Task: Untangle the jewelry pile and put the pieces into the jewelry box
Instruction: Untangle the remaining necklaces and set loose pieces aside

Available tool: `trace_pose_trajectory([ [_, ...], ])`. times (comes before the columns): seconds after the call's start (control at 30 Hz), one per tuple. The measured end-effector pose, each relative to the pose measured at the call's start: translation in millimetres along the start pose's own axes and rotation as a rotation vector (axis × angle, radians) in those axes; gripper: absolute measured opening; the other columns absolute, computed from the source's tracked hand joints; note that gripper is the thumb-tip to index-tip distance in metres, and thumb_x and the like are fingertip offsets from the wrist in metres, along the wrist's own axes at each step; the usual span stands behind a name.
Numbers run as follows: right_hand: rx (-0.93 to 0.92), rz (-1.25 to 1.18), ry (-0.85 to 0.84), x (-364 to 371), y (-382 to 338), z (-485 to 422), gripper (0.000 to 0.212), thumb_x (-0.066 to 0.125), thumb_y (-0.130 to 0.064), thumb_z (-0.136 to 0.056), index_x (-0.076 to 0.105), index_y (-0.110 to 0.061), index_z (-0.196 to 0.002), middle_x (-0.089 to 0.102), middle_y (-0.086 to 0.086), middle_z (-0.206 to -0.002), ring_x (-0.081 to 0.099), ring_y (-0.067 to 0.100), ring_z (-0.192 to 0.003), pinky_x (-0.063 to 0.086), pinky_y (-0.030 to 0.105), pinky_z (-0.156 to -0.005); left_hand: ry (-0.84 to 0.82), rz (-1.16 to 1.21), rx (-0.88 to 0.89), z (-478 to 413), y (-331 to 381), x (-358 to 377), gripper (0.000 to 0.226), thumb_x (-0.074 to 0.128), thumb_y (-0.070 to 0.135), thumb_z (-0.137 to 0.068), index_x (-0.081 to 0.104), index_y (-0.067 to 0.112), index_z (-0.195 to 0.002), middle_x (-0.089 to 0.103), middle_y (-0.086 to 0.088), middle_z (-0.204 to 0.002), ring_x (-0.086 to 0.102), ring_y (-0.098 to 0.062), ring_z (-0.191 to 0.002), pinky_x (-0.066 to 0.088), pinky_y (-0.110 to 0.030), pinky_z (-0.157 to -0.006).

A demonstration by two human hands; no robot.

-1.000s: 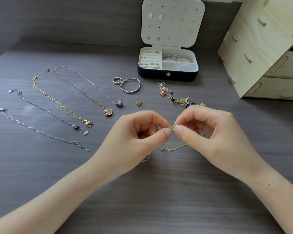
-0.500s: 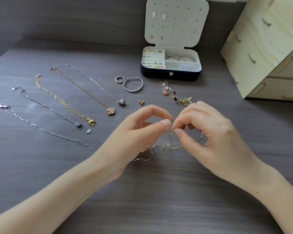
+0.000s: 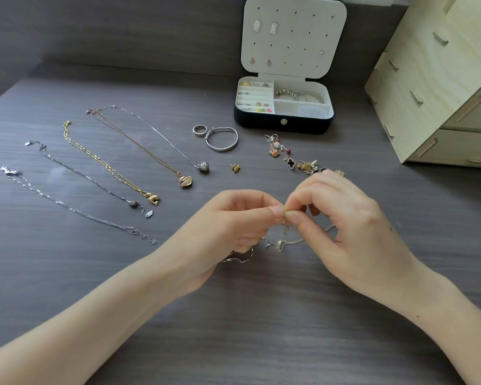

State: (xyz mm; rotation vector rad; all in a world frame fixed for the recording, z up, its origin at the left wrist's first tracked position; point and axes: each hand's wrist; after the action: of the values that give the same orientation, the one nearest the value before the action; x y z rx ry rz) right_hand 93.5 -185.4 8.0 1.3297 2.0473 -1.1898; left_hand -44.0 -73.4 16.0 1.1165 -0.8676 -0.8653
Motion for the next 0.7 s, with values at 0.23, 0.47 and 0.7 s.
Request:
trace_pose_trajectory([
  [0.23, -0.011, 0.000, 0.039, -2.2, 0.0, -0.9, 0.016, 0.057, -0.010, -0.087, 0.065, -0.005, -0.075, 0.058, 0.000, -0.073, 0.048, 0.016, -0.071, 0.040, 0.024, -0.069, -0.003, -0.002, 0.001, -0.4, -1.3, -2.2, 0.014, 0.058, 0.022, -0.078, 0.063, 0.013, -0.068, 0.030, 0.010, -0.051, 0.022, -0.006, -0.046, 0.017, -0.018, -0.045],
  [0.47, -0.032, 0.016, 0.022, -2.0, 0.7, 0.2, 0.013, 0.057, -0.006, -0.086, 0.065, -0.003, -0.075, 0.057, 0.000, -0.075, 0.048, 0.017, -0.073, 0.040, 0.024, -0.070, -0.098, 0.124, -0.103, -1.5, -1.5, -4.6, 0.013, 0.058, 0.018, -0.079, 0.064, 0.012, -0.069, 0.030, 0.005, -0.053, 0.022, -0.009, -0.049, 0.015, -0.022, -0.050],
  [0.7, 0.027, -0.042, 0.011, -2.2, 0.3, 0.0, 0.012, 0.058, -0.008, -0.085, 0.065, -0.005, -0.075, 0.057, -0.001, -0.074, 0.047, 0.014, -0.071, 0.039, 0.021, -0.070, -0.139, 0.218, -0.129, -3.8, -2.8, -6.3, 0.013, 0.057, 0.014, -0.079, 0.064, 0.009, -0.069, 0.030, 0.002, -0.053, 0.024, -0.009, -0.048, 0.019, -0.020, -0.048],
])
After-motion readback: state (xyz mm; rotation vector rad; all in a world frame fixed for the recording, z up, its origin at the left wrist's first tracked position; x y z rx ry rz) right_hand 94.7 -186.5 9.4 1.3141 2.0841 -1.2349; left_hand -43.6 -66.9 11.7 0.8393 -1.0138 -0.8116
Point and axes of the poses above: each hand's wrist, its own z-axis away from the middle knuckle, its own x-axis out of the palm, y = z × x
